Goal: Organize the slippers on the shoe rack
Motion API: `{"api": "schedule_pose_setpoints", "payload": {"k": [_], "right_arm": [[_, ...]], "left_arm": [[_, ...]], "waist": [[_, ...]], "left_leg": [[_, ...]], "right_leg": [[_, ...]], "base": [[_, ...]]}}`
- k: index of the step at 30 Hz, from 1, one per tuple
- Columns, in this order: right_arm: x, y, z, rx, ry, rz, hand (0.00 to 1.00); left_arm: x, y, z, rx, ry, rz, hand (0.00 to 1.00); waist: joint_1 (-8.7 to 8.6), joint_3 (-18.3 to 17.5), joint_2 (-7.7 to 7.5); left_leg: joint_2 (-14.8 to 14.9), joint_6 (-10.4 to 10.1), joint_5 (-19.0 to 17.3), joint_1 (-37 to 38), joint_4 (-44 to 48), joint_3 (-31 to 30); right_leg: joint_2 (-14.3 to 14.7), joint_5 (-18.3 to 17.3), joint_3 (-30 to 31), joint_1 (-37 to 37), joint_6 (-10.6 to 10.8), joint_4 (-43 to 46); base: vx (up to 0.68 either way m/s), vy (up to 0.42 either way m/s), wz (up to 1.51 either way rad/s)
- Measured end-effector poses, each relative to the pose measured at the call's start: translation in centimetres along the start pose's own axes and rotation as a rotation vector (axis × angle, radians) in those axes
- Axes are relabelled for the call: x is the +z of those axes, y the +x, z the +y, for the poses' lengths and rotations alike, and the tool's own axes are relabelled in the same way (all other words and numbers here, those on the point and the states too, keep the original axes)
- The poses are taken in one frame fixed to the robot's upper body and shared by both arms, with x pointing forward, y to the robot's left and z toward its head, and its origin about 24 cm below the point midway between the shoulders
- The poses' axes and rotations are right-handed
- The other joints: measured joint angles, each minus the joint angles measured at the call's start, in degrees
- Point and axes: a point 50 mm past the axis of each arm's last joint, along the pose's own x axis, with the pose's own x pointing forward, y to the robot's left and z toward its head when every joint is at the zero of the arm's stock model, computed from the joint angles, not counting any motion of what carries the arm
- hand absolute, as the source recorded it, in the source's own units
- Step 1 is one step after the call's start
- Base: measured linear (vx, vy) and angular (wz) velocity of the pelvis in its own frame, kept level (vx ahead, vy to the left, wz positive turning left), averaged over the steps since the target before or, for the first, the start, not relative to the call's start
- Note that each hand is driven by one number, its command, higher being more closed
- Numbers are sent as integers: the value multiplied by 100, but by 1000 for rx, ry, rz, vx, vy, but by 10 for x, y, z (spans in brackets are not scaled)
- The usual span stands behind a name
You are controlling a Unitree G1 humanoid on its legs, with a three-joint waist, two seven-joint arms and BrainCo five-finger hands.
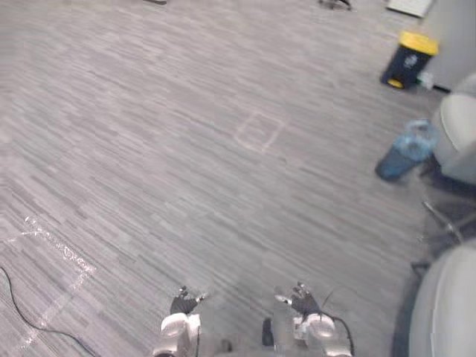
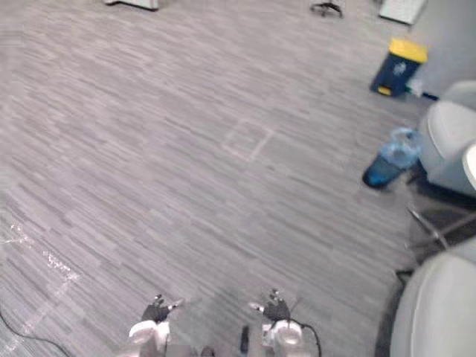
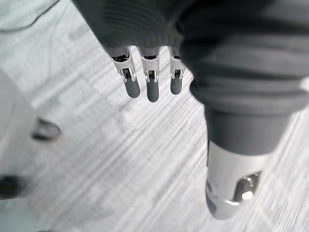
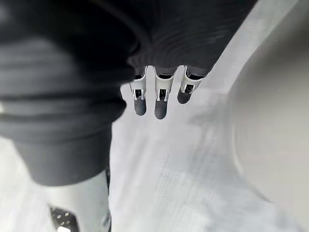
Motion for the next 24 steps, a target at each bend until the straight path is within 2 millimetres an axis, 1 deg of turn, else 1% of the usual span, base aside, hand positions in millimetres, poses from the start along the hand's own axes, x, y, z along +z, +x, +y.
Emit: {"api": "schedule_pose_setpoints", "payload": {"k": [1,2,3,4,5,6,7,8,9,10,11,12,13,14,15,16,17,18,19,20,21,22,23,24], "right_arm": [[0,0,0,-1,4,-1,0],[0,0,0,-3,12,-2,0],[0,2,-1,-6,15,7,0],[1,2,-2,-8,13,9,0],[3,4,-3,-12,12,12,0],[3,4,-3,-15,14,13,0],[6,6,-4,-16,12,5,0],[6,6,-3,-12,7,9,0],[6,5,-3,-10,4,11,0],[3,3,5,22,-24,15,0],[0,2,10,35,-27,25,0],[-1,1,16,51,-34,32,0],[-2,1,18,56,-30,35,0],[-1,1,24,63,-12,33,0],[1,1,26,62,1,27,0],[2,2,26,62,7,25,0],[4,2,27,61,8,21,0],[2,2,24,49,9,26,0],[2,2,23,45,10,29,0],[-4,2,20,35,0,54,0],[-10,0,25,46,-7,82,0],[-10,0,25,47,-7,82,0],[-17,-2,24,47,-3,102,0],[-18,-3,23,44,-1,107,0]], "left_arm": [[0,0,-1,-2,-1,0,0],[1,0,-1,-3,-3,-3,0],[2,1,-2,-4,-6,-4,0],[1,1,-2,-5,-5,1,0],[-5,-1,-5,-11,-6,23,0],[-5,-1,-6,-13,-6,23,0],[-7,-1,-5,-10,-1,28,0],[-6,-1,-5,-10,-5,29,0],[-6,-1,-4,-6,-12,32,0],[-4,-1,6,29,-63,16,0],[1,-1,7,35,-72,-10,0],[5,-1,9,39,-73,-30,0],[7,-1,10,41,-78,-40,0],[14,-2,11,43,-103,-80,0],[17,-2,10,41,-114,-98,0],[19,-2,10,41,-118,-105,0],[21,-2,11,43,-124,-113,0],[20,-3,11,45,-119,-111,0],[18,-3,11,46,-116,-109,0],[15,-3,15,52,-103,-103,0],[15,-2,22,69,-84,-99,0],[15,-2,22,69,-84,-99,0],[17,-1,26,77,-74,-102,0],[16,-1,28,81,-71,-95,0]], "waist": [[-6,-3,-4],[-23,-20,-30],[-95,-51,-81],[-132,-67,-49],[-132,-155,71],[-131,-160,97],[-155,-127,194],[-180,-102,245],[-179,-90,266],[-47,-54,268],[15,-10,286],[95,8,283],[140,6,275],[260,-7,233],[302,-7,231],[314,-6,236],[325,8,240],[324,7,264],[328,-9,284],[370,-45,256],[280,-206,21],[281,-209,17],[284,-217,-117],[271,-195,-182]], "left_leg": [[31,-14,-56,62,-17,-83],[80,-50,-186,154,-24,-209],[141,-76,-451,350,-64,-472],[200,-89,-502,408,-94,-557],[410,-110,-498,449,-32,-728],[439,-150,-475,440,64,-739],[496,-299,-402,178,1016,-711],[457,-723,-210,-111,1934,-689],[444,-943,-76,-262,2333,-679],[578,-1523,516,-1091,4327,-200],[746,-1334,364,-1423,5018,161],[853,-1195,209,-1732,5380,453],[890,-1126,137,-1918,5466,600],[973,-1031,-66,-2580,5342,938],[1015,-1017,-152,-2931,5054,1052],[1018,-1016,-198,-3080,4857,1096],[972,-983,-193,-3381,3930,1227],[857,-1010,141,-3429,2428,1156],[831,-1035,313,-3397,1992,1127],[716,-981,1274,-3208,1564,1193],[480,-751,1094,-3145,1473,1356],[479,-747,1093,-3146,1474,1359],[384,-479,874,-2947,1615,1545],[303,-399,739,-2677,1581,1590]], "right_leg": [[32,68,40,-21,41,-364],[85,260,149,-90,74,-1109],[127,1021,322,-182,56,-2184],[159,1254,328,-149,17,-2166],[284,1073,199,-185,-206,-1884],[296,1002,162,-180,-260,-1798],[336,601,-123,7,-427,-1526],[404,480,-224,268,-509,-1614],[433,463,-247,401,-526,-1688],[584,248,-208,1271,-610,-2209],[665,170,-149,1723,-712,-2448],[692,92,-111,2095,-747,-2641],[686,54,-78,2273,-753,-2744],[626,-26,62,2784,-722,-3091],[559,-80,143,3005,-642,-3281],[508,-107,172,3092,-605,-3355],[324,-195,274,3383,-504,-3534],[142,-270,365,3628,-477,-3605],[123,-287,406,3659,-454,-3611],[-15,-311,710,3820,-457,-3597],[-299,-99,950,3593,-472,-3232],[-304,-97,954,3590,-469,-3224],[-405,261,1264,3348,-108,-2414],[-408,538,1360,3170,19,-1771]], "base": [[508,-185,64],[568,-226,71],[581,-250,73],[613,-284,73],[510,-235,41],[795,-323,59],[677,-249,55],[671,-236,53],[684,-186,39],[802,-191,20],[911,-182,15],[493,-84,-3],[553,-51,-24],[553,-1,-40],[553,-1,-45],[586,94,-40],[592,160,-41],[592,160,-40],[622,242,-53],[628,264,-25],[628,264,-19],[793,353,3],[659,296,-11],[771,348,-13]]}}
